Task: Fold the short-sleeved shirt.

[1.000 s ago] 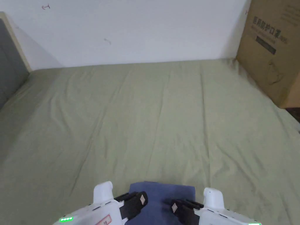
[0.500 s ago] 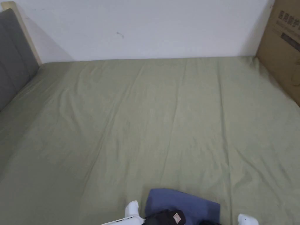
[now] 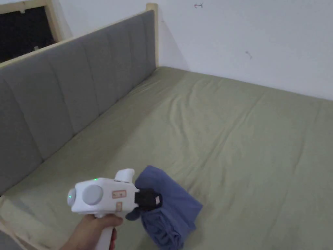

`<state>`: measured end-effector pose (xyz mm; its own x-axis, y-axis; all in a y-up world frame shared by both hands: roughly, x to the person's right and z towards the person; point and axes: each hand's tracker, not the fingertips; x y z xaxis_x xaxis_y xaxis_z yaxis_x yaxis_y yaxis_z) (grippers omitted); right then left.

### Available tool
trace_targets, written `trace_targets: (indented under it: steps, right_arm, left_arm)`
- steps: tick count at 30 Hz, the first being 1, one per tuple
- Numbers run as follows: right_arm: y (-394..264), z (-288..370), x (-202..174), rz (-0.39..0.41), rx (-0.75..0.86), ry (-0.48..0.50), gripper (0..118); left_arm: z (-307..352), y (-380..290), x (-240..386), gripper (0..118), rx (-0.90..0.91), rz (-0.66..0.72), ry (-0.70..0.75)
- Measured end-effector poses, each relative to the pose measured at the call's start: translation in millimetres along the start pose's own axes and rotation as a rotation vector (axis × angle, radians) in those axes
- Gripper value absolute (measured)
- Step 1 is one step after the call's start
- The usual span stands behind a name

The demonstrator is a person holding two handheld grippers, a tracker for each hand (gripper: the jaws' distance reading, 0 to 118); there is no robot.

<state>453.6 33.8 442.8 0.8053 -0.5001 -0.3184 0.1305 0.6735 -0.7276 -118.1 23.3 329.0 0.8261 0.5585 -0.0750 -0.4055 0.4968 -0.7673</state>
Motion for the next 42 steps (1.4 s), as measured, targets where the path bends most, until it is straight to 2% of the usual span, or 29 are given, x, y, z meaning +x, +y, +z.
trace_targets:
  steps: [3, 7, 8, 9, 10, 11, 12, 13, 14, 17, 19, 21, 22, 24, 26, 28, 31, 34, 35, 37, 39, 42]
  right_arm:
    - [-5, -5, -13, 0.016, -0.022, 0.001, 2]
    - [-10, -13, -21, 0.026, -0.055, -0.007, 2]
    - [-10, -13, -23, 0.026, -0.057, -0.009, 2]
    - [-9, -12, -23, 0.025, -0.057, -0.008, 2]
    - [-9, -12, -24, 0.024, -0.057, -0.006, 2]
    - [-8, -11, -25, 0.025, -0.056, -0.006, 2]
    - [-6, -9, -27, 0.027, -0.055, -0.006, 2]
    - [-4, -6, -27, 0.028, -0.051, -0.004, 2]
    - [-1, -2, -27, 0.031, -0.045, -0.004, 2]
    - [3, 10, -27, 0.04, -0.02, -0.006, 2]
    - [7, 19, -28, 0.052, -0.003, -0.03, 2]
    - [15, 30, -27, 0.083, 0.032, -0.087, 2]
    - [21, 36, -28, 0.112, 0.05, -0.147, 2]
    - [42, 50, -31, 0.153, 0.131, -0.265, 2]
    - [71, 73, -33, 0.149, 0.251, -0.325, 2]
    - [99, 101, -42, 0.192, 0.368, -0.37, 2]
    - [133, 156, -70, 0.33, 0.559, -0.5, 2]
    - [154, 189, -81, 0.374, 0.629, -0.539, 2]
    - [159, 195, -84, 0.383, 0.634, -0.556, 2]
    - [166, 204, -79, 0.364, 0.644, -0.521, 2]
    - [172, 211, -77, 0.332, 0.666, -0.51, 2]
    - [181, 214, -72, 0.333, 0.661, -0.511, 2]
  left_arm:
    - [41, 41, -79, 30, 0.065, 0.02, 0.146]
    - [45, 45, -136, 30, 0.005, 0.108, 0.162]
    - [39, 41, -144, 35, -0.006, 0.111, 0.149]
    - [34, 38, -150, 53, -0.004, 0.118, 0.143]
    - [34, 36, -151, 80, 0.003, 0.123, 0.158]
    - [38, 35, -152, 80, 0.033, 0.105, 0.221]
    - [43, 30, -140, 89, 0.053, 0.091, 0.268]
    - [50, 25, -131, 106, 0.072, 0.086, 0.277]
    - [63, 23, -131, 117, 0.115, 0.091, 0.28]
    - [88, 26, -125, 103, 0.195, 0.061, 0.356]
    - [108, 24, -87, 102, 0.265, -0.047, 0.389]
    - [119, 20, -34, 91, 0.334, -0.171, 0.347]
    - [125, 15, -2, 79, 0.37, -0.234, 0.309]
    - [133, 3, 73, 40, 0.451, -0.351, 0.289]
    - [137, -12, 144, 2, 0.561, -0.461, 0.276]
    - [136, -26, 206, 2, 0.618, -0.531, 0.196]
    - [138, -47, 292, 2, 0.694, -0.628, 0.17]
    - [138, -55, 355, 2, 0.727, -0.666, 0.132]
    - [136, -57, 371, 2, 0.736, -0.69, 0.13]
    - [135, -61, 399, 2, 0.722, -0.712, 0.152]
    - [135, -65, 413, 2, 0.721, -0.723, 0.133]
    - [136, -69, 423, 2, 0.713, -0.724, 0.129]
